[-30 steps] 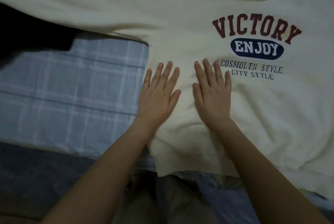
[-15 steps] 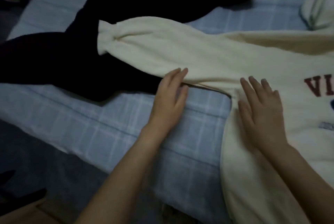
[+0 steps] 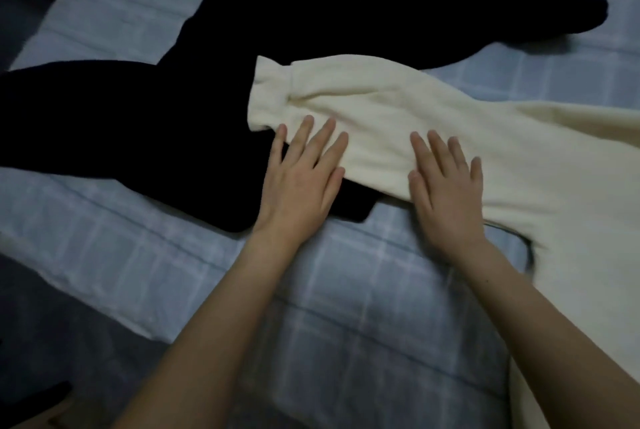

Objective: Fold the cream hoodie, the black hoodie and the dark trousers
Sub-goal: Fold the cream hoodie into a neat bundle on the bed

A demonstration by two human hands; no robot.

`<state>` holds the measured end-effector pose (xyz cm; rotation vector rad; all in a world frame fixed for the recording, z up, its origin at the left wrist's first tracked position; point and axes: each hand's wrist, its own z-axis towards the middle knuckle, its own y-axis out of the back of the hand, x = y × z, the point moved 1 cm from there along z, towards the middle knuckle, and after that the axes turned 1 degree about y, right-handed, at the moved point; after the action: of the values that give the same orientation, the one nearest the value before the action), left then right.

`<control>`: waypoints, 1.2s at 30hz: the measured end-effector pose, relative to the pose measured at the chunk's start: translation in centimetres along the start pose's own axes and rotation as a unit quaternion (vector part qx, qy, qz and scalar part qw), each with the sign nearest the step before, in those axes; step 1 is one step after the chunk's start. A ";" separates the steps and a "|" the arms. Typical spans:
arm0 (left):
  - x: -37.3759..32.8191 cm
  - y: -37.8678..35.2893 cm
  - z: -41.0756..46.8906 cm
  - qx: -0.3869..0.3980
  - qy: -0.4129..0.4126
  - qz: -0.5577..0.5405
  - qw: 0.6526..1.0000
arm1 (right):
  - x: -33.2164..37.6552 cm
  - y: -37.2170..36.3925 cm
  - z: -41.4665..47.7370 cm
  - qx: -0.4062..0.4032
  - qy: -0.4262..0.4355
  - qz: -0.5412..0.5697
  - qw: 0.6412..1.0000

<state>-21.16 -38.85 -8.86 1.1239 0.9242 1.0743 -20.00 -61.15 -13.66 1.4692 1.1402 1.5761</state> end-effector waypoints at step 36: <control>-12.1 8.3 11.9 -0.011 0.184 -0.809 0.559 | -6.6 11.6 -6.3 -0.282 -0.091 0.383 0.875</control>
<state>-14.32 -52.60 2.17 -0.3276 1.6497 -0.3281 -24.55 -72.43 -5.31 1.6765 -0.0955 1.9829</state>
